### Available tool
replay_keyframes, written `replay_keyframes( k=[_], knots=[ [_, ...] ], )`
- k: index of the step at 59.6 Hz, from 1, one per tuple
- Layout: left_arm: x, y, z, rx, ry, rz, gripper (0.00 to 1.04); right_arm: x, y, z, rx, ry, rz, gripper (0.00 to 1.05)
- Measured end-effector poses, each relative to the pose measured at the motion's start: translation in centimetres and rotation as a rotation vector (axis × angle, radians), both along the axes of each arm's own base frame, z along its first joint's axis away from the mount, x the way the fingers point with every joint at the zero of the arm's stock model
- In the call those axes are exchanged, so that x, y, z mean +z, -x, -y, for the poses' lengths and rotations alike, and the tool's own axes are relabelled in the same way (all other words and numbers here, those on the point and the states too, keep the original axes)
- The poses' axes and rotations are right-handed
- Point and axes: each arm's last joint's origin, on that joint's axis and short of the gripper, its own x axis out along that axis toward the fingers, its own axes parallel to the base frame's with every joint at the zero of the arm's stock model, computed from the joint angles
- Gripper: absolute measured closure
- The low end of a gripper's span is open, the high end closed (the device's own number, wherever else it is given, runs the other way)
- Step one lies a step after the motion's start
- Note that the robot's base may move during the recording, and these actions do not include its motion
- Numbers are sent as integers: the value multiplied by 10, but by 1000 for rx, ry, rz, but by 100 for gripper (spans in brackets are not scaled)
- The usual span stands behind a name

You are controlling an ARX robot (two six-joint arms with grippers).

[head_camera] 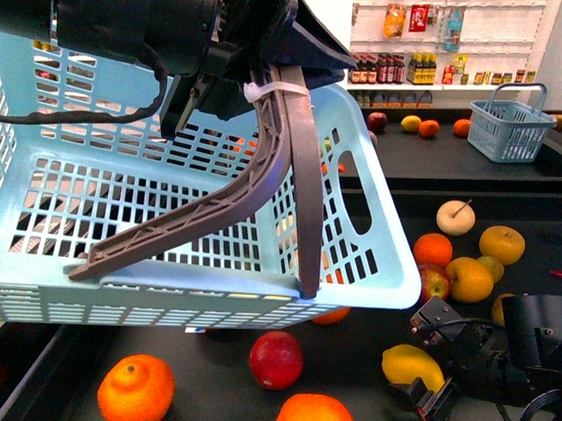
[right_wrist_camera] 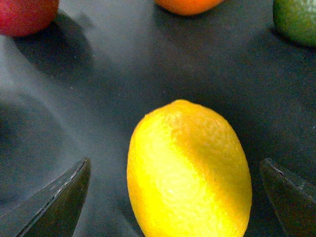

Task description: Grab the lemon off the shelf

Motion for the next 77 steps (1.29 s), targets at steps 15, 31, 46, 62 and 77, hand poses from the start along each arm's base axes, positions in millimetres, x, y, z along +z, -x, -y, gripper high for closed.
replay_keyframes(
  k=[15, 31, 46, 62, 77],
  knots=[
    [0, 0, 0, 0, 0, 0, 97, -7, -5, 3, -26, 18, 7, 9],
    [0, 0, 0, 0, 0, 0, 97, 64, 1, 38, -136, -44, 165, 39],
    [0, 0, 0, 0, 0, 0, 97, 174, 18, 58, -185, -146, 376, 39],
    [0, 0, 0, 0, 0, 0, 97, 268, 50, 23, -114, -293, 509, 39],
    [0, 0, 0, 0, 0, 0, 97, 288, 65, -30, -18, -384, 490, 39]
  ],
)
